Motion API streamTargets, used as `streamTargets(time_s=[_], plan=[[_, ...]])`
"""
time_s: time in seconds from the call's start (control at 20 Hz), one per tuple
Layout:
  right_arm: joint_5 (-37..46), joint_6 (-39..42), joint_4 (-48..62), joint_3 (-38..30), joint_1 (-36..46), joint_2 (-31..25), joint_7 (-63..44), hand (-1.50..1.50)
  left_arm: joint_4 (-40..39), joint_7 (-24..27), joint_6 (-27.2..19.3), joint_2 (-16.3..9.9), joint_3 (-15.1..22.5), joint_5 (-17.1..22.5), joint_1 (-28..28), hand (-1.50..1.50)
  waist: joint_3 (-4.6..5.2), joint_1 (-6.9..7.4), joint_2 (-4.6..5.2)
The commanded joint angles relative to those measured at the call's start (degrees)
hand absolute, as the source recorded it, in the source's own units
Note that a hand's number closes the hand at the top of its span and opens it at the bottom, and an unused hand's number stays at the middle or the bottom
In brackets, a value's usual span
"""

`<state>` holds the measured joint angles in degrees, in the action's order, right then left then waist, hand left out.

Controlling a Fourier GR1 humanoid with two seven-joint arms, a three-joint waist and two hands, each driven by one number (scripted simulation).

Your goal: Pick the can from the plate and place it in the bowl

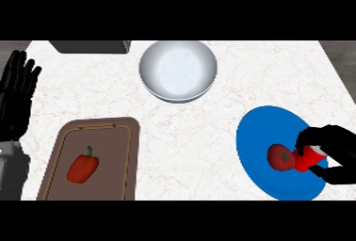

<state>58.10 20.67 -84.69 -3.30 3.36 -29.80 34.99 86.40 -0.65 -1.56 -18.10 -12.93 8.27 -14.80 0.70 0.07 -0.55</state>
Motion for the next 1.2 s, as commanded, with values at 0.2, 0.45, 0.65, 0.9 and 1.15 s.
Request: streamTargets(time_s=[0.2,0.45,0.65,0.9,1.15], plan=[[2.2,0.0,4.5,-8.3,-1.0,2.9,-15.8,1.50,0.5,0.6,1.0,0.5,-0.2,0.3,2.2,0.00,-0.64,-0.27,0.59],[1.9,1.5,4.0,-19.8,-2.2,3.1,-32.8,1.50,1.4,-0.1,0.0,-0.4,-1.1,0.1,1.2,0.00,-0.57,-1.46,0.30],[4.9,-1.0,-8.1,-19.6,-4.1,6.7,-41.0,1.50,-3.7,4.0,1.4,0.1,-1.2,-0.4,1.6,0.00,-0.55,-1.59,0.42],[-0.8,10.0,-26.8,-22.1,-3.6,7.6,-46.8,1.50,-1.0,2.2,0.1,1.3,-0.5,-0.5,1.6,0.00,-0.59,-1.02,0.21],[-8.5,14.7,-39.1,-23.6,-0.9,9.7,-47.4,1.50,2.8,-1.0,-0.4,1.1,0.6,-1.1,1.8,0.00,-0.64,-0.80,0.13]])
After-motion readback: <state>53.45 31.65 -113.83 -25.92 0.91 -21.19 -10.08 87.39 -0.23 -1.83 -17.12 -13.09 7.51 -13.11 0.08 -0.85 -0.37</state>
